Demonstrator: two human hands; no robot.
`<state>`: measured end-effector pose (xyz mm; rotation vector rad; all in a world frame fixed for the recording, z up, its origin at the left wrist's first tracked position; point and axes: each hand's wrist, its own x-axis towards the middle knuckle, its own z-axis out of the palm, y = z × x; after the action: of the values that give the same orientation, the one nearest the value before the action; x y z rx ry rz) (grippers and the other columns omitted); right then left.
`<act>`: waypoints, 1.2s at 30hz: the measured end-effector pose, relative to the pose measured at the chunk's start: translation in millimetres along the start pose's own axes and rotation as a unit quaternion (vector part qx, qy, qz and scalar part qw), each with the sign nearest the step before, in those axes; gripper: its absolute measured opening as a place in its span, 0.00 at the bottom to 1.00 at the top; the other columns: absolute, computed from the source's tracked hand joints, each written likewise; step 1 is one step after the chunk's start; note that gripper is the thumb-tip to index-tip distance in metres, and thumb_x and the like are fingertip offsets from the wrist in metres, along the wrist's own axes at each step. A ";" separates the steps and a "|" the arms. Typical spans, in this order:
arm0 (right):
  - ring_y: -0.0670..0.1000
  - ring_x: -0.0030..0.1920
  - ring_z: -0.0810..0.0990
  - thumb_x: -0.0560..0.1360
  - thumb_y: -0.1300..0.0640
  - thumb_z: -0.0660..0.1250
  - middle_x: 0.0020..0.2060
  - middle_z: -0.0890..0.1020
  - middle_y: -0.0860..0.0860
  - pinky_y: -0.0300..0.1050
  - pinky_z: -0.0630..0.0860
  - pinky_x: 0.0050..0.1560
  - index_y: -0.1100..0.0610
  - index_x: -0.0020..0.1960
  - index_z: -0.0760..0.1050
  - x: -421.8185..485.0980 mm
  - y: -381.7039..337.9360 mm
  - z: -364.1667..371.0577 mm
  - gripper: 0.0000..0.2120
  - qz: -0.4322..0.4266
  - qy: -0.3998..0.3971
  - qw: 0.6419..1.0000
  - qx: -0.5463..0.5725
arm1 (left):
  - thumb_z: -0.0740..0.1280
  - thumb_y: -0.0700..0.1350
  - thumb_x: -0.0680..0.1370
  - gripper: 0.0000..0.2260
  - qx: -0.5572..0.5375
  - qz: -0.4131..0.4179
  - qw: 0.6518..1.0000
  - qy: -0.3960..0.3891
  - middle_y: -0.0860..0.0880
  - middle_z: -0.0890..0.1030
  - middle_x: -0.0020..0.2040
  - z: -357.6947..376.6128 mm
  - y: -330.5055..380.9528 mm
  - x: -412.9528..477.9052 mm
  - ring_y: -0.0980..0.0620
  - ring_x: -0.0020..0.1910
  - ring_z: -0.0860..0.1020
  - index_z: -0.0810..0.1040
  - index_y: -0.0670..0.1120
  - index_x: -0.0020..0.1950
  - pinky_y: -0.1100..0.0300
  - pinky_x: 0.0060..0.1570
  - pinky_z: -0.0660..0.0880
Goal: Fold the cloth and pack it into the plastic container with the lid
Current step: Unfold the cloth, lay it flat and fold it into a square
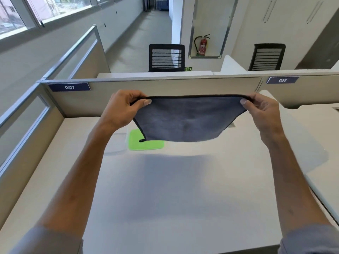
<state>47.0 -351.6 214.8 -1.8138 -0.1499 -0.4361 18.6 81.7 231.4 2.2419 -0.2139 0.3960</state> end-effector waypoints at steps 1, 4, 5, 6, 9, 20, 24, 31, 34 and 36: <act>0.44 0.48 0.84 0.81 0.59 0.73 0.48 0.88 0.49 0.37 0.80 0.56 0.54 0.58 0.87 -7.1 -0.1 -4.1 0.07 -0.002 0.003 1.000 0.003 | 0.74 0.54 0.82 0.07 -0.010 0.002 1.000 -0.007 0.56 0.89 0.43 -1.1 2.9 -10.1 0.60 0.41 0.81 0.89 0.53 0.54 0.56 0.50 0.77; 0.46 0.49 0.83 0.80 0.61 0.73 0.47 0.87 0.51 0.37 0.79 0.55 0.56 0.56 0.87 -40.7 12.1 -15.4 0.07 0.007 0.003 1.000 0.021 | 0.73 0.55 0.80 0.08 -0.036 0.003 0.998 -0.046 0.59 0.91 0.49 4.7 3.7 -51.1 0.61 0.48 0.84 0.88 0.58 0.57 0.58 0.56 0.79; 0.45 0.50 0.83 0.79 0.63 0.73 0.47 0.88 0.49 0.36 0.79 0.55 0.56 0.54 0.87 -55.6 20.7 -18.0 0.06 0.018 0.000 0.999 0.029 | 0.72 0.55 0.80 0.08 -0.039 -0.003 0.997 -0.062 0.59 0.91 0.49 9.3 0.0 -68.0 0.62 0.48 0.84 0.88 0.60 0.57 0.58 0.55 0.80; 0.45 0.50 0.83 0.79 0.64 0.74 0.46 0.88 0.46 0.36 0.78 0.54 0.55 0.53 0.87 -72.1 32.2 -20.4 0.06 0.034 -0.006 0.999 0.032 | 0.72 0.55 0.80 0.08 -0.039 -0.014 0.996 -0.081 0.60 0.91 0.49 16.2 -5.8 -86.4 0.63 0.47 0.84 0.88 0.62 0.57 0.59 0.54 0.80; 0.46 0.48 0.83 0.77 0.66 0.75 0.45 0.89 0.45 0.37 0.75 0.50 0.52 0.51 0.88 -133.5 81.9 -24.4 0.10 0.107 -0.043 0.993 -0.002 | 0.76 0.55 0.80 0.09 -0.036 -0.069 0.985 -0.151 0.66 0.90 0.51 49.3 -34.9 -148.6 0.68 0.51 0.86 0.88 0.65 0.59 0.61 0.58 0.81; 0.44 0.59 0.80 0.75 0.65 0.77 0.49 0.87 0.35 0.50 0.76 0.63 0.35 0.44 0.84 -333.8 224.6 -11.5 0.22 0.261 -0.174 0.908 -0.276 | 0.55 0.64 0.88 0.24 0.130 -0.072 0.978 -0.148 0.60 0.87 0.65 191.4 -141.0 -378.0 0.56 0.64 0.87 0.89 0.57 0.64 0.55 0.57 0.87; 0.42 0.57 0.76 0.74 0.64 0.76 0.48 0.81 0.34 0.51 0.73 0.62 0.39 0.46 0.82 -338.8 229.6 -8.2 0.18 0.181 -0.212 0.879 -0.388 | 0.49 0.58 0.91 0.28 0.151 -0.029 0.975 -0.158 0.56 0.84 0.72 206.4 -142.4 -404.8 0.54 0.71 0.83 0.88 0.52 0.67 0.63 0.73 0.76; 0.45 0.76 0.68 0.69 0.63 0.69 0.72 0.73 0.40 0.53 0.60 0.83 0.43 0.71 0.77 -356.7 229.4 9.3 0.33 0.075 -0.309 0.849 -0.423 | 0.62 0.46 0.81 0.22 0.165 -0.076 0.971 -0.155 0.54 0.76 0.80 225.9 -148.2 -420.8 0.52 0.79 0.75 0.80 0.51 0.76 0.64 0.85 0.56; 0.46 0.76 0.67 0.67 0.64 0.70 0.74 0.73 0.42 0.53 0.62 0.83 0.44 0.74 0.76 -360.3 227.5 20.7 0.36 0.046 -0.322 0.857 -0.400 | 0.62 0.46 0.79 0.27 0.183 -0.087 0.968 -0.147 0.53 0.74 0.82 235.2 -149.4 -418.0 0.51 0.81 0.72 0.76 0.51 0.80 0.60 0.86 0.54; 0.47 0.77 0.68 0.69 0.65 0.71 0.75 0.73 0.43 0.52 0.62 0.83 0.46 0.75 0.76 -362.6 227.3 26.6 0.36 0.038 -0.332 0.857 -0.391 | 0.62 0.44 0.78 0.31 0.190 -0.088 0.967 -0.144 0.53 0.72 0.83 240.8 -147.6 -416.6 0.51 0.83 0.69 0.73 0.51 0.82 0.56 0.86 0.55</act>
<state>-207.9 -347.6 -130.0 -2.7150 -0.4195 0.2703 -278.9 0.7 -166.5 2.6704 -0.0930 0.0103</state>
